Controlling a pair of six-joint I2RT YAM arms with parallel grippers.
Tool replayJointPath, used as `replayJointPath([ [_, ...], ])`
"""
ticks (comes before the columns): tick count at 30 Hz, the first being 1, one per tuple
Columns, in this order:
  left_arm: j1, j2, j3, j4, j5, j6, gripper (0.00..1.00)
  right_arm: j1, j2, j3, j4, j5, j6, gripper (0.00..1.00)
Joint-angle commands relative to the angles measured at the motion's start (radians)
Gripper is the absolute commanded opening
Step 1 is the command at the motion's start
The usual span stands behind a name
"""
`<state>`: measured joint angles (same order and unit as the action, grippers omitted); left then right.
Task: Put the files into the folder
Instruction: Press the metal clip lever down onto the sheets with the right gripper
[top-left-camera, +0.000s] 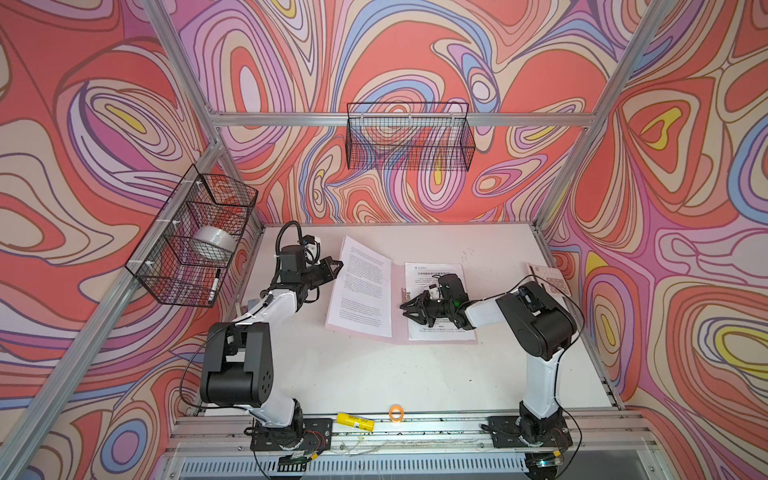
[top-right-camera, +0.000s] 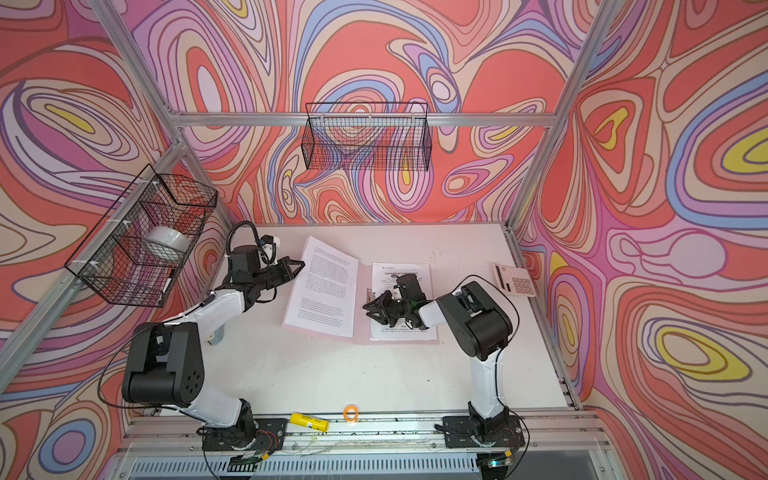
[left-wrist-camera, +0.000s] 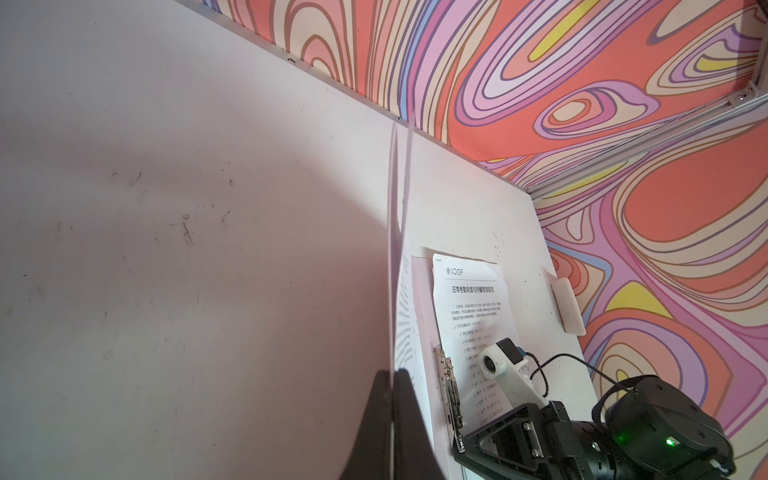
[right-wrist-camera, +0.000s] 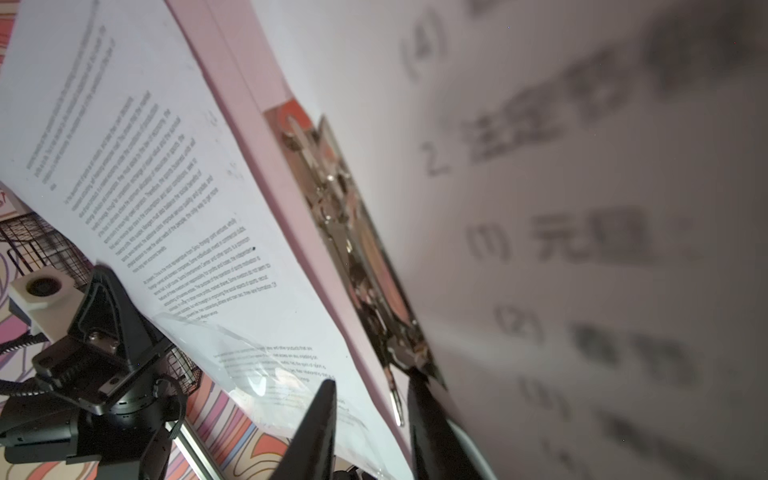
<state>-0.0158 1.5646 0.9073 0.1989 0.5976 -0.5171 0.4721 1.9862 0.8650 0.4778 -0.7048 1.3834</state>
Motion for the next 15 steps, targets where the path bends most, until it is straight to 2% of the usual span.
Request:
replayJointPath([
  [1,-0.018,-0.020,0.002,-0.059,0.016,0.020,0.00,0.007,-0.038,-0.014,-0.080,0.033,-0.020,0.40],
  [6,-0.018,-0.030,0.011,-0.073,0.012,0.035,0.00,0.007,-0.108,0.032,-0.201,0.043,-0.103,0.44],
  [15,-0.019,-0.047,0.004,-0.081,0.008,0.045,0.00,-0.001,-0.202,0.029,-0.343,0.069,-0.185,0.43],
])
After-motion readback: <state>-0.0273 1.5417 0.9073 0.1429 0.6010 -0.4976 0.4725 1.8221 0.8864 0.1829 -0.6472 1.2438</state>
